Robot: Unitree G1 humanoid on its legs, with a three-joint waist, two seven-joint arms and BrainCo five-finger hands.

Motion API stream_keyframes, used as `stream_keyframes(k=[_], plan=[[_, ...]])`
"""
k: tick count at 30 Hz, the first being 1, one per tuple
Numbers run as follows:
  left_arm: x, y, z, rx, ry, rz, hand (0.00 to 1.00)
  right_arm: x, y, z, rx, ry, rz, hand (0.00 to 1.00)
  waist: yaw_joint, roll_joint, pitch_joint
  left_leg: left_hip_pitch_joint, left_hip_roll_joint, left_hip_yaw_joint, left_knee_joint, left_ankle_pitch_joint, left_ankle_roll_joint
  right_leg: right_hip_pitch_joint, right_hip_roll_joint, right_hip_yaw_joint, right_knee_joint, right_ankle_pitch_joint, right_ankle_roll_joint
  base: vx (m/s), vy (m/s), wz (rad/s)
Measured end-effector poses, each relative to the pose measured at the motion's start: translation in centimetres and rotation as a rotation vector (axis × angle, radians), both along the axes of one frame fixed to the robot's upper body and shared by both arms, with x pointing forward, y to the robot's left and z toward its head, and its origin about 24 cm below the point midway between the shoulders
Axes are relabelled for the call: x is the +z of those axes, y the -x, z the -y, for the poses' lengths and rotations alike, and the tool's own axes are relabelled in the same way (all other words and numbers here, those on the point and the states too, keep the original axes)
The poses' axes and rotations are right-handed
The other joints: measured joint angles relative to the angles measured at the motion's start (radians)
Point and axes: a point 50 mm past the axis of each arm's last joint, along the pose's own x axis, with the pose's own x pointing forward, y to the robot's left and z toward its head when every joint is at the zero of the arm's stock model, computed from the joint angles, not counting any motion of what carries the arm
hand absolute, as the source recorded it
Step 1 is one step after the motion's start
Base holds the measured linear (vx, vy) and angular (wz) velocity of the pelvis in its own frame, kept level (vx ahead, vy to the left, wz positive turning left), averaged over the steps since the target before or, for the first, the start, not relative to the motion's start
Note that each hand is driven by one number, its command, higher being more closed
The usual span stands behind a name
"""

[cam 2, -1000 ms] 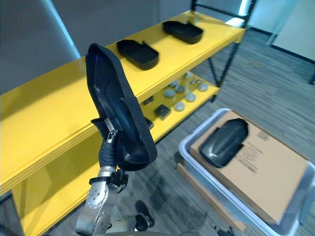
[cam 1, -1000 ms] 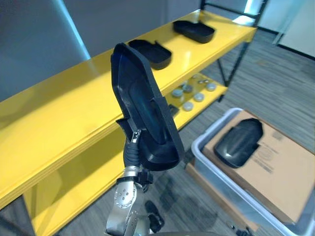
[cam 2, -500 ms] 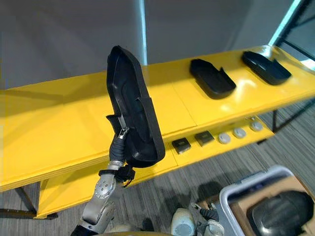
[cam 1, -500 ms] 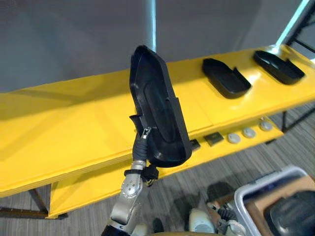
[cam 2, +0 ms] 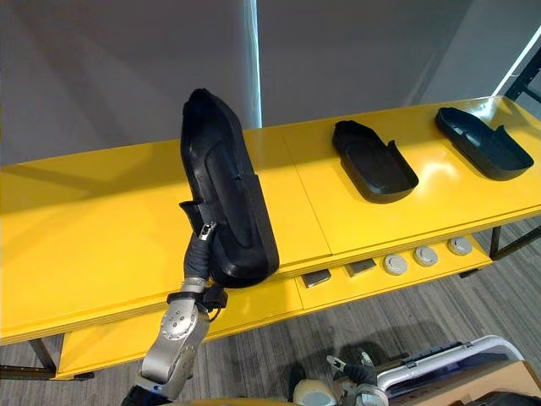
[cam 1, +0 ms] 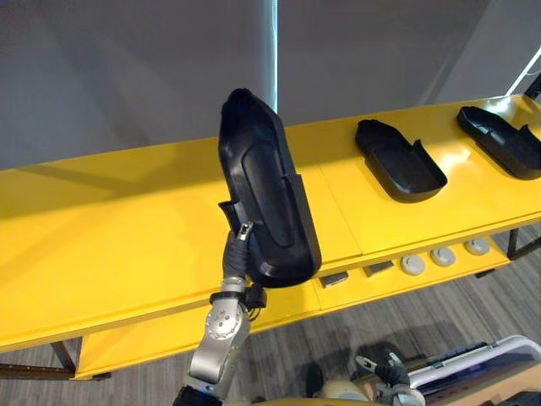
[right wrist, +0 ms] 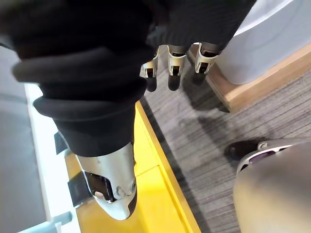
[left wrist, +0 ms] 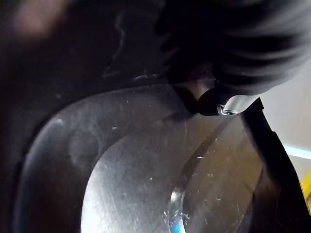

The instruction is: Walk over and take plastic housings, then place them on the shelf

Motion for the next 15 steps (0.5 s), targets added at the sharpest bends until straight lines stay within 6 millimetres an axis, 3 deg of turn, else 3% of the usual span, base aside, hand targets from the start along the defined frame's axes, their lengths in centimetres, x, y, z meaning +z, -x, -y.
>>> stream_keyframes(k=[6,9,15], plan=[[-0.7,-2.4,-2.7,0.185,-0.098,-0.073,1.00,0.2,-0.6,-0.6,0.058,0.005,0.022,0.00,-0.005,-0.002,0.001,-0.011,-0.007,0.004,-0.039,0.032,0.016,-0.006,0.005,0.010,-0.058,0.055,-0.008,-0.08,-0.006,-0.04],[-1.1,-3.0,-3.4,0.231,-0.114,-0.110,1.00,0.4,-0.9,-0.8,0.078,0.006,0.038,0.00,-0.023,-0.004,0.002,-0.006,-0.008,0.006,-0.055,0.044,0.023,-0.008,0.006,0.011,-0.059,0.062,-0.013,-0.08,-0.007,-0.01],[-0.7,-4.9,-4.2,0.286,-0.145,-0.140,1.00,0.4,-0.8,-0.8,0.078,0.003,0.038,0.00,-0.033,-0.024,0.005,-0.010,-0.008,0.034,-0.074,0.051,0.018,-0.029,0.009,0.036,-0.063,0.078,-0.014,-0.08,0.000,-0.13]])
